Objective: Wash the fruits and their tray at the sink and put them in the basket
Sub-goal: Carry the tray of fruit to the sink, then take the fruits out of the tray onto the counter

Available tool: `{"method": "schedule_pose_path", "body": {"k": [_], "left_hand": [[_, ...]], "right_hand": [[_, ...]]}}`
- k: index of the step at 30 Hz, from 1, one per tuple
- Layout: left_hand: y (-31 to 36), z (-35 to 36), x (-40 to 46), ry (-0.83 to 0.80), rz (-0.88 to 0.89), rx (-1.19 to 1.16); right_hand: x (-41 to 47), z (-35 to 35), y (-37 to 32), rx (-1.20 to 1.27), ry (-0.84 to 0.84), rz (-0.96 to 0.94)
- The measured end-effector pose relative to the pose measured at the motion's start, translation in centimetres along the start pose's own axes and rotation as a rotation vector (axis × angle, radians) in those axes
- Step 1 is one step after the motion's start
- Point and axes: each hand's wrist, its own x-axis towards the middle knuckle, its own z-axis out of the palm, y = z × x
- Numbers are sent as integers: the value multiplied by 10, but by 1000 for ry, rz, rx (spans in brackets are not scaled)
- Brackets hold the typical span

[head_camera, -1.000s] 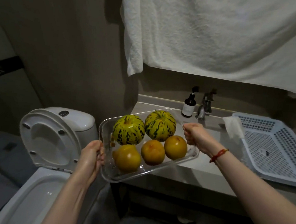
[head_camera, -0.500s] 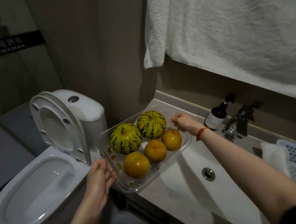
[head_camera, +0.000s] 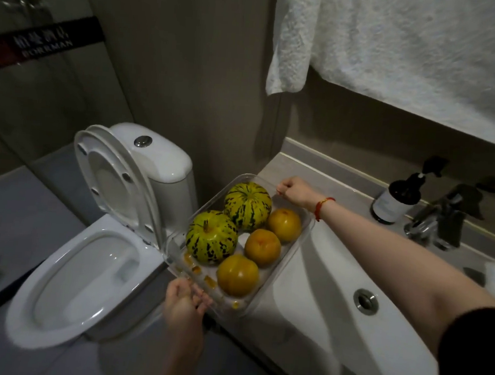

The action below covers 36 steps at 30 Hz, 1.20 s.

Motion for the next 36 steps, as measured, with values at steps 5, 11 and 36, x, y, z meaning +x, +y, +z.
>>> {"method": "schedule_pose_path", "body": {"k": [5,11,36], "left_hand": [[-12,-1,0,-5,-14,1],[-17,0,3,13,-61,36],[80,86,-4,-702,579,1413]], "right_hand": [[9,5,6,18,-1,16],[10,11,15,12,0,24],[-72,13,22,-274,69,-144]]}}
